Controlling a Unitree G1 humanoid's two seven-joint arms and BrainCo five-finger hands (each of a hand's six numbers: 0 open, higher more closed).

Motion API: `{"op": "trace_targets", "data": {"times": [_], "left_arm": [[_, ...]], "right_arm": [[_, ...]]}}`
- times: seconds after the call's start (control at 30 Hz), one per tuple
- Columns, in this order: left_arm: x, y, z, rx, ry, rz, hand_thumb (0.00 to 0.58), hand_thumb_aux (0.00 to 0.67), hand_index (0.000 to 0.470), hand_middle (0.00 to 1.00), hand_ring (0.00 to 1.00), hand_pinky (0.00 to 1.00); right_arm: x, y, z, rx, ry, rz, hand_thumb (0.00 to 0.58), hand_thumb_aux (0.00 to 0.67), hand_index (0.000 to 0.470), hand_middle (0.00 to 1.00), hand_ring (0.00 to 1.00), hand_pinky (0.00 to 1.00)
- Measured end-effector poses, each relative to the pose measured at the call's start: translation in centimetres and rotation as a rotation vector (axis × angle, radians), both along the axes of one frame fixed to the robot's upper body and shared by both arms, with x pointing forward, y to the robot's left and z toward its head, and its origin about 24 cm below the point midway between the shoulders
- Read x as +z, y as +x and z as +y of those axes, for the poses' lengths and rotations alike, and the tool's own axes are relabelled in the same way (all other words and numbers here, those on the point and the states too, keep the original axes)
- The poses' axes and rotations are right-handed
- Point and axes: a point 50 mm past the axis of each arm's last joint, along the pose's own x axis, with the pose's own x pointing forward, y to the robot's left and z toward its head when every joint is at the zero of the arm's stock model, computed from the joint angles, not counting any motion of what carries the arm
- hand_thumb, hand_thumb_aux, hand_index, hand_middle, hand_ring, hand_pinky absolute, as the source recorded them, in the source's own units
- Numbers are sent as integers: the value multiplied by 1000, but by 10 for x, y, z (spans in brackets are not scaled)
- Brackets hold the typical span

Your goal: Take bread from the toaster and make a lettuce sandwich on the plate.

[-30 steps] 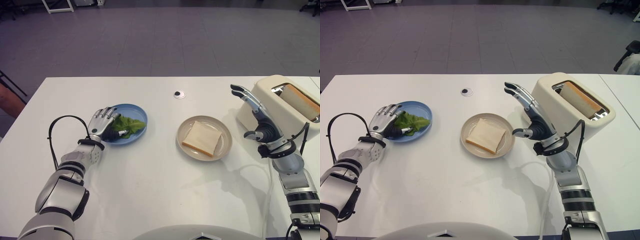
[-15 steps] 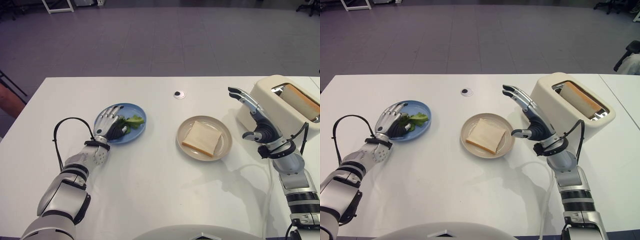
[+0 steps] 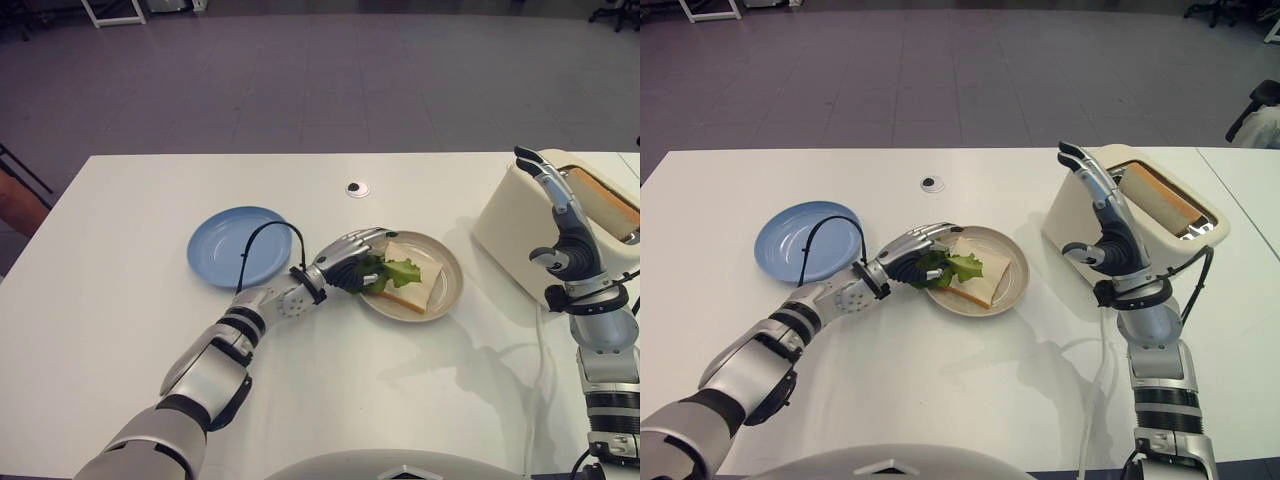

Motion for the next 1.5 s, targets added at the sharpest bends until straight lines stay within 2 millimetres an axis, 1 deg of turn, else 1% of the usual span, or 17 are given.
{"op": "trace_targets", "data": {"times": [0.1,0.23,0.43,0.5,0.63,0.67,0.7,0.73,0.97,1.07,1.13,1.2,1.3,1.37,1.43,1.47,1.5], "left_arm": [[-1,2,-6,5,4,9,580,670,470,0,0,0],[10,8,-13,2,-15,-32,580,670,470,0,0,0],[20,14,-17,-2,-19,-70,580,670,470,0,0,0],[18,13,-22,-14,-9,-57,571,589,413,0,0,0],[3,6,-32,-47,61,12,555,531,372,0,0,0],[0,5,-34,-47,71,29,489,405,284,0,0,0],[-2,4,-34,-46,80,40,432,331,232,0,0,0],[-3,4,-34,-47,87,47,0,0,0,0,0,0],[-3,6,-31,-12,71,33,0,0,0,0,0,0],[6,11,-25,33,15,-19,0,0,0,0,0,0],[12,14,-22,59,-30,-54,0,0,0,0,0,0],[19,16,-19,74,-74,-94,0,0,0,0,0,0],[38,22,-7,135,-189,-185,0,0,0,0,0,0],[48,24,9,183,-254,-242,0,0,0,0,0,0],[54,20,23,209,-326,-285,0,0,0,0,0,0],[55,17,30,221,-352,-302,0,0,0,0,0,0],[55,13,37,228,-372,-313,0,0,0,0,0,0]], "right_arm": [[1,-1,-4,-23,4,-6,0,0,0,0,0,0],[1,-6,-17,-89,21,-10,0,0,0,0,0,0],[-3,-7,-22,-119,32,0,0,0,0,0,0,0],[-5,-6,-22,-127,25,4,0,0,0,0,0,0],[-5,-7,-24,-144,32,-3,0,0,0,0,0,0],[-5,-8,-27,-158,36,-6,0,0,0,0,0,0],[-4,-9,-29,-174,40,-8,0,0,0,0,0,0],[-5,-10,-31,-185,42,-8,0,0,0,0,0,0],[6,-17,-43,-264,-16,-32,0,0,0,0,0,0],[21,-28,-63,-396,-95,-83,0,0,0,0,0,0],[34,-35,-84,-567,-180,-131,0,0,0,0,0,0],[38,-38,-103,-736,-271,-116,0,0,0,0,0,0],[18,-33,-129,-899,-337,43,0,0,0,0,0,0],[2,-21,-134,-917,-356,137,0,0,0,0,0,0],[-5,-8,-136,-917,-359,189,0,0,0,0,0,0],[-6,-2,-137,-914,-366,207,36,21,15,0,0,0],[-8,4,-137,-910,-368,219,132,81,57,0,0,0]]}}
